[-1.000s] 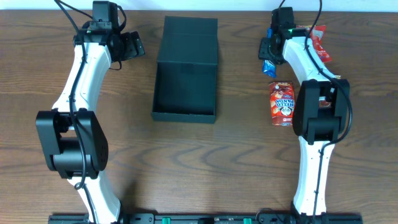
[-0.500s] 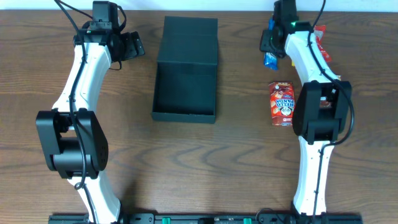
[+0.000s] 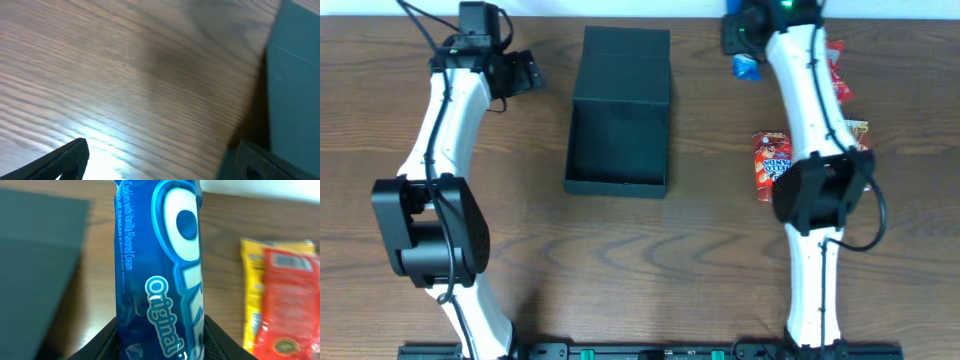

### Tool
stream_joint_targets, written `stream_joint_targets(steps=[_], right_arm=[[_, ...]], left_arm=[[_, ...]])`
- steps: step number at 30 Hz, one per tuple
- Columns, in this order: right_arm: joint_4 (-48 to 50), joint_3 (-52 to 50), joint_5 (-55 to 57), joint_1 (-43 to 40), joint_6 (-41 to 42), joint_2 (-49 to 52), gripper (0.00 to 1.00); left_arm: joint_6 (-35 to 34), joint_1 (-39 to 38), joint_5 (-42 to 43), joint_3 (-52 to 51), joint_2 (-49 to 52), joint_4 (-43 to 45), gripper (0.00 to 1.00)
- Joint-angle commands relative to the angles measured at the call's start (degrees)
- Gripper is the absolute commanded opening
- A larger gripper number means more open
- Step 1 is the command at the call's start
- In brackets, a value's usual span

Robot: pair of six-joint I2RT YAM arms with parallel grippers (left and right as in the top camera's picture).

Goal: Pack container
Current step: 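Carry the Oreo pack into the black box and lower it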

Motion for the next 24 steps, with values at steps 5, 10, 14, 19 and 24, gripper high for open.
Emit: stream_joint_targets(steps=[5,10,14,19,24], right_arm=[[-8.39,4.17,-0.61,11.76,-12.46,0.61,0.22],[-13.16,4.17,-0.61,18.27,-18.53,0.61,0.22],[-16.35,4.13,-4.26,22.08,-24.59,0.59,0.22],[-20.13,4.11,-10.14,23.89,-30.53,0.28,0.16],[-22.16,2.82,-14.27,24.06,-33.73,0.28,0.05]], left_arm=[[1.29,6.75,-0.74,-0.35,0.55,-1.90,0.95],[1.92,11.19,0.17,-0.35,0.55,-2.91,0.95],[3.19,13.88,3.15,-0.35,0.55,-2.93,0.95],[3.98,15.43,5.70,-0.35,0.55,-3.15,0.95],[5.35,15.50,6.05,-0.35,0.55,-4.28,0.95]])
